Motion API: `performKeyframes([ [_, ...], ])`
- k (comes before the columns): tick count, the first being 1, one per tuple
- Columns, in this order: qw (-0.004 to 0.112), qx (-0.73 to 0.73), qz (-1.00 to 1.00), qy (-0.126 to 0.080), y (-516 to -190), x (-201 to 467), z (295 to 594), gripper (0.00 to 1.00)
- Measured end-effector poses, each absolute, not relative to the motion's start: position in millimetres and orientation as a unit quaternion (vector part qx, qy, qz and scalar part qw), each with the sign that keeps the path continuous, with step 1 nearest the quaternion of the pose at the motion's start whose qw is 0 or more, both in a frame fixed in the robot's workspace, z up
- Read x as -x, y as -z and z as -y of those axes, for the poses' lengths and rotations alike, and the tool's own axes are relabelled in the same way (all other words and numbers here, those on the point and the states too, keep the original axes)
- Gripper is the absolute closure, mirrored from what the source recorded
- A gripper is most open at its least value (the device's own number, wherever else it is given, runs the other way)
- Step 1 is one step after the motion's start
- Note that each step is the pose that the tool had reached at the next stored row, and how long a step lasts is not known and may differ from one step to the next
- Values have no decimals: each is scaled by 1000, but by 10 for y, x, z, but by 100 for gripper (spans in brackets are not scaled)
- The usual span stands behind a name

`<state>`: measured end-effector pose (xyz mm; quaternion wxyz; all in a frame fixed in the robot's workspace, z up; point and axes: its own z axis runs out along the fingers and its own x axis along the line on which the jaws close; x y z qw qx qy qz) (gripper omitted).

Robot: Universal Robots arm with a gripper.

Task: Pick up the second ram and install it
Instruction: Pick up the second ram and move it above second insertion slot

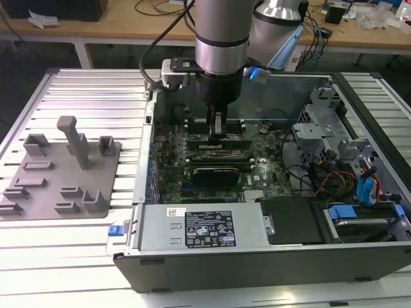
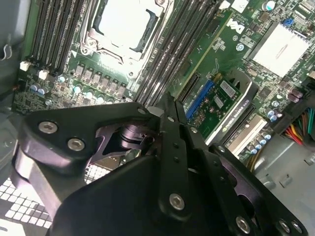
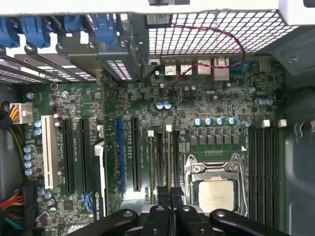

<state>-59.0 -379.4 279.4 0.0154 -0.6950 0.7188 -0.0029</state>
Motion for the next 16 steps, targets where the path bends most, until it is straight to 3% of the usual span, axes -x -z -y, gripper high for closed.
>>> performKeyframes([
  [16,14,693,-721,4,-2577,591,3789,91],
])
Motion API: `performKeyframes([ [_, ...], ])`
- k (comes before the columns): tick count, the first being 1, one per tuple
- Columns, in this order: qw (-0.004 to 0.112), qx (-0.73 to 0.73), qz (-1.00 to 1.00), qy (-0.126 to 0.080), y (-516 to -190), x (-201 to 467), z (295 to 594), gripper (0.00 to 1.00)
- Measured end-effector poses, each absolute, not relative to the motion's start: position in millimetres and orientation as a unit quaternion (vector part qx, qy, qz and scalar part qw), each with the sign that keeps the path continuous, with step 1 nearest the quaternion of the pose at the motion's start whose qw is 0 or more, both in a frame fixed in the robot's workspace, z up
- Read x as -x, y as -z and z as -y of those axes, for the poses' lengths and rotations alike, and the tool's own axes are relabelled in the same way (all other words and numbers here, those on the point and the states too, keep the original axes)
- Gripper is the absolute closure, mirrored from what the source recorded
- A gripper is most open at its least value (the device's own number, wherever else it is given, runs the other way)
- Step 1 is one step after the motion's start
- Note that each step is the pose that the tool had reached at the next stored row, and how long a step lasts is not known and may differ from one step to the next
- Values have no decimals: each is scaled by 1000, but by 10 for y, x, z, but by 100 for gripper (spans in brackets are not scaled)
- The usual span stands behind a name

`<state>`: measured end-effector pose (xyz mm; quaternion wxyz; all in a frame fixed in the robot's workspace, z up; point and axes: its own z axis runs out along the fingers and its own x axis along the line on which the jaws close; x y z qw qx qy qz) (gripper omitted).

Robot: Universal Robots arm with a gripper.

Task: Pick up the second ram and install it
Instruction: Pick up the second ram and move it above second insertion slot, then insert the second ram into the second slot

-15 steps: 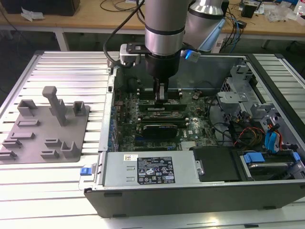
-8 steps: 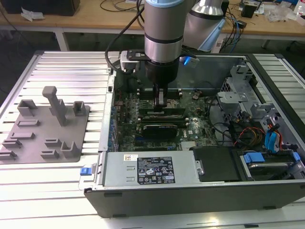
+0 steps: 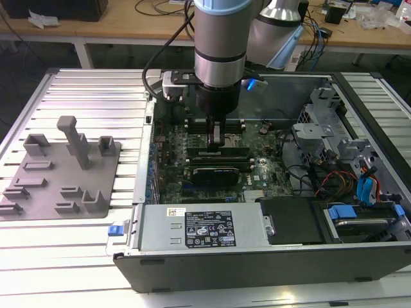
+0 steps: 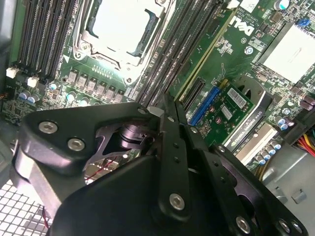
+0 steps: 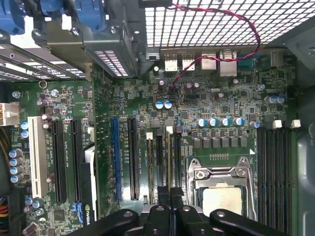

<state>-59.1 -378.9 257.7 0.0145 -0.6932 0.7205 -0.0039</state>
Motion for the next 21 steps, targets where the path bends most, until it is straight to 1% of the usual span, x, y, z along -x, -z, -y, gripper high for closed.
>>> performKeyframes([
  [21,15,693,-721,4,-2522,522,3811,91],
])
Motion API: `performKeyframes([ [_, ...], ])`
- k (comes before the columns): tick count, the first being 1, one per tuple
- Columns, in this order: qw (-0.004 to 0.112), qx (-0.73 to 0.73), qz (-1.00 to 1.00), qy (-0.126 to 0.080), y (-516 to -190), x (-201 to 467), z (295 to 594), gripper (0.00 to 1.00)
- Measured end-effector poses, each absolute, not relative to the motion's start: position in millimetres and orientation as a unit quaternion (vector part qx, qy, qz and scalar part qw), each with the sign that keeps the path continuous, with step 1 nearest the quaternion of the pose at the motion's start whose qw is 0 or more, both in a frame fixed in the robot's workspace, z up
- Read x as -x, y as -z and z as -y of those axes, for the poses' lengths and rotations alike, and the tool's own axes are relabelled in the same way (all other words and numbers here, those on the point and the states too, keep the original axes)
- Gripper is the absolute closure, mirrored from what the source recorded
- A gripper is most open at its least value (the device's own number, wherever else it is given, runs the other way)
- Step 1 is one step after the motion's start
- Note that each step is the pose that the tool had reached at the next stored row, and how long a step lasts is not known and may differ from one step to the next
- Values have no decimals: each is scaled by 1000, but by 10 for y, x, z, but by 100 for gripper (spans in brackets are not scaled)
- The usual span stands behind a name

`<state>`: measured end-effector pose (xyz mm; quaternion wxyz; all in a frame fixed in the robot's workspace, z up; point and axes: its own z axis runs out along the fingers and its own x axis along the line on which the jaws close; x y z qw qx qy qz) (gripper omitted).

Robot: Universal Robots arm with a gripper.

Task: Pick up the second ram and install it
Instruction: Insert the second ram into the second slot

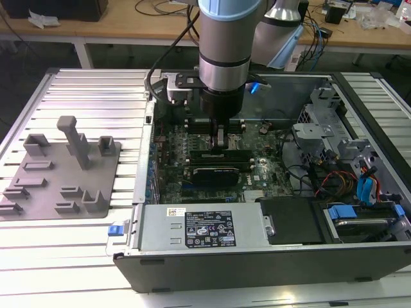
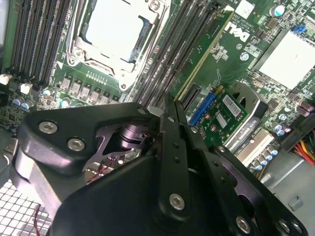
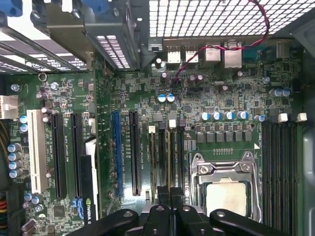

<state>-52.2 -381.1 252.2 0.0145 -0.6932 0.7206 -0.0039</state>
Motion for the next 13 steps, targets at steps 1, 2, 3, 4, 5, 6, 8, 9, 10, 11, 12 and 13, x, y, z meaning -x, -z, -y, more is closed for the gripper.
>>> performKeyframes([
  [1,15,693,-721,4,-2516,522,3798,91],
  [2,15,693,-720,4,-2506,522,3790,91],
  [3,15,693,-721,4,-2498,522,3786,91],
  [4,15,693,-720,4,-2492,521,3786,91],
  [5,15,693,-721,4,-2479,522,3785,91],
  [6,15,693,-720,4,-2474,522,3785,91],
  [8,15,694,-720,4,-2465,497,3785,91],
  [9,15,694,-720,3,-2458,495,3782,91],
  [10,15,694,-720,3,-2454,496,3776,91],
  [11,16,694,-720,3,-2452,496,3772,91],
  [12,16,694,-720,3,-2424,495,3756,91],
  [13,16,694,-720,3,-2412,495,3752,91],
])
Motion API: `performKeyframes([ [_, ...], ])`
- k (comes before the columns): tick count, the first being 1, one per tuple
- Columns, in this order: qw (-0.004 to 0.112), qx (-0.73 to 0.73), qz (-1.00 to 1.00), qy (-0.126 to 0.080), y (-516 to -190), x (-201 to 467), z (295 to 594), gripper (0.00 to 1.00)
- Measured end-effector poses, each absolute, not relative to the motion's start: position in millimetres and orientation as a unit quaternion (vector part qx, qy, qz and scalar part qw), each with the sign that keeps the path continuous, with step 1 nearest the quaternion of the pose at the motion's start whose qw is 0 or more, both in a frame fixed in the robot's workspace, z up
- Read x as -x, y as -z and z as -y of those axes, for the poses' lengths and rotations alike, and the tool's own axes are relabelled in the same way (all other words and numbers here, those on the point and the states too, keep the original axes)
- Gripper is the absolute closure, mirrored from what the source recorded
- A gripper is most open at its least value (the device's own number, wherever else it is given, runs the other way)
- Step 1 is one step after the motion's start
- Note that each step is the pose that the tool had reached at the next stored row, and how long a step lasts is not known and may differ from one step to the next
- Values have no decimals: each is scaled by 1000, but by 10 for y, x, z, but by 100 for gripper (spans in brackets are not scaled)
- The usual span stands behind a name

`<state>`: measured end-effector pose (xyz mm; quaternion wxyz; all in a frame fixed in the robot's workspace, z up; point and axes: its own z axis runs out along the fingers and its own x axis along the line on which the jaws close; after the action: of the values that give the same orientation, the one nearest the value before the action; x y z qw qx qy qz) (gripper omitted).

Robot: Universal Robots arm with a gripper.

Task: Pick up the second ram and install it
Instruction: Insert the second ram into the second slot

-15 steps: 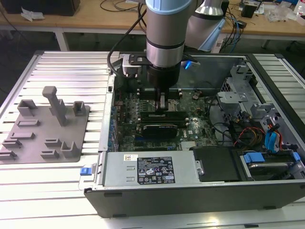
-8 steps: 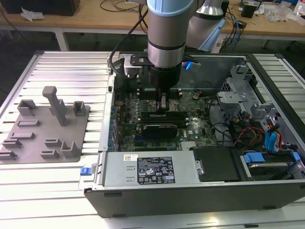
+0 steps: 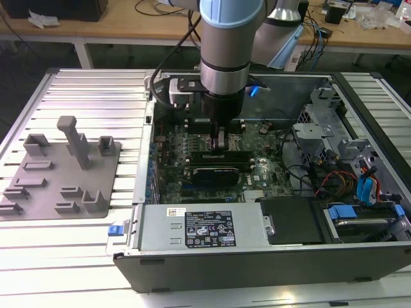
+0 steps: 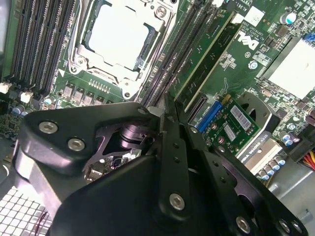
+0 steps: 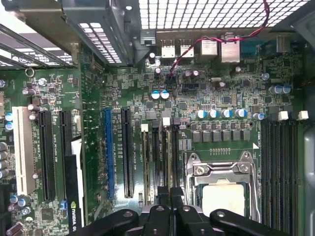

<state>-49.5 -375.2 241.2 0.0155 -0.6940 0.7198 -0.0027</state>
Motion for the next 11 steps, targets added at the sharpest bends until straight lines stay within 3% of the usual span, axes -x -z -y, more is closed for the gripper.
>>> performKeyframes([
  [11,16,694,-720,3,-2366,495,3726,91],
])
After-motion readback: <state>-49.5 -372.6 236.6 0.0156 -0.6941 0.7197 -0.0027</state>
